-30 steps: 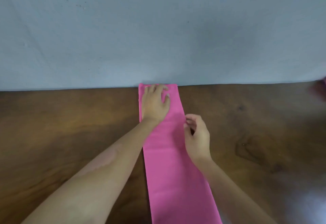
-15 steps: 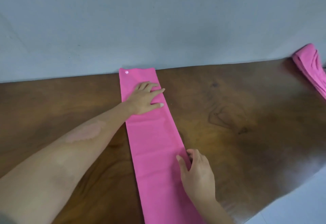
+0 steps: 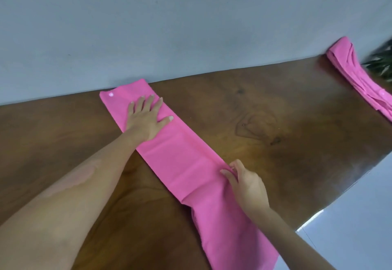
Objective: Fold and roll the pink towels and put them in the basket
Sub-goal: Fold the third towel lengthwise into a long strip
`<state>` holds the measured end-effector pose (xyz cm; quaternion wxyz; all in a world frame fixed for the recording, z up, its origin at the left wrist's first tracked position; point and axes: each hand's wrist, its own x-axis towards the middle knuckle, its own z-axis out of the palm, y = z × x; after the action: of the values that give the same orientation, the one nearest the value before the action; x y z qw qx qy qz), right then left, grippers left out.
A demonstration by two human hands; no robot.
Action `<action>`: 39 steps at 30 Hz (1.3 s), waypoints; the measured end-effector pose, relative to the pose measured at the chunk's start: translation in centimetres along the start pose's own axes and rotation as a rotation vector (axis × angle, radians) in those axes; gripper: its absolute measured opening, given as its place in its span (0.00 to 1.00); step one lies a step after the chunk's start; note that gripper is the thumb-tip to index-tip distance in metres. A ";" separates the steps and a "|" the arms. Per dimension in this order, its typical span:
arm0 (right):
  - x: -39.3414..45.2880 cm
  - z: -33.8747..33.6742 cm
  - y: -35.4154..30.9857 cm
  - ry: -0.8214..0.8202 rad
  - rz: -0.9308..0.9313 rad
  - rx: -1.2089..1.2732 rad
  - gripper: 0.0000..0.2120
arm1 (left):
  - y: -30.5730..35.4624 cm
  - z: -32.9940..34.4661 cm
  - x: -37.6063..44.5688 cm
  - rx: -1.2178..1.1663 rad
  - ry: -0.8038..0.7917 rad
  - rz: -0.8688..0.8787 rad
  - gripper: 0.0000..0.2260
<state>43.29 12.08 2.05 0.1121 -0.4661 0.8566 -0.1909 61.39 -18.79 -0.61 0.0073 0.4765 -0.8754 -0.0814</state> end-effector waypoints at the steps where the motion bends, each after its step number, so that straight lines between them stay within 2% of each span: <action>1: 1.0 -0.3 0.7 -0.024 -0.014 0.002 0.16 | -0.1 0.1 -0.4 -0.003 0.007 -0.035 0.38; 8: 9.5 -2.6 3.7 -0.137 -0.151 -0.030 0.23 | 0.8 0.2 -3.3 -0.050 0.085 -0.307 0.38; 14: 16.4 -3.6 4.3 -0.254 -0.334 -0.078 0.22 | 2.2 0.5 -4.5 -0.036 0.114 -0.493 0.37; 18: 20.3 -3.8 4.5 -0.299 -0.396 -0.056 0.21 | 4.5 0.2 -5.3 -0.048 0.141 -0.584 0.32; 20: 21.8 -3.8 4.6 -0.315 -0.403 -0.012 0.20 | 7.3 0.2 -5.6 -0.055 0.150 -0.551 0.31; 24: 22.9 -3.7 5.6 -0.329 -0.400 0.079 0.18 | 15.1 1.5 -7.6 -0.135 0.172 -0.370 0.33; 27: 22.0 -4.6 7.7 -0.314 -0.390 0.124 0.20 | 19.3 3.0 -8.6 -0.154 0.123 -0.345 0.34; 35: 15.9 -7.7 14.4 -0.260 -0.254 0.222 0.24 | 21.2 4.3 -8.5 0.000 0.156 -0.425 0.39; 39: 12.4 -8.6 16.7 -0.279 -0.224 0.125 0.19 | 21.0 4.2 -8.6 -0.006 0.163 -0.424 0.39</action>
<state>20.81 11.78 2.44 0.2368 -0.5724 0.7620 -0.1886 48.18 0.14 -1.04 0.0621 0.6549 -0.7518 -0.0449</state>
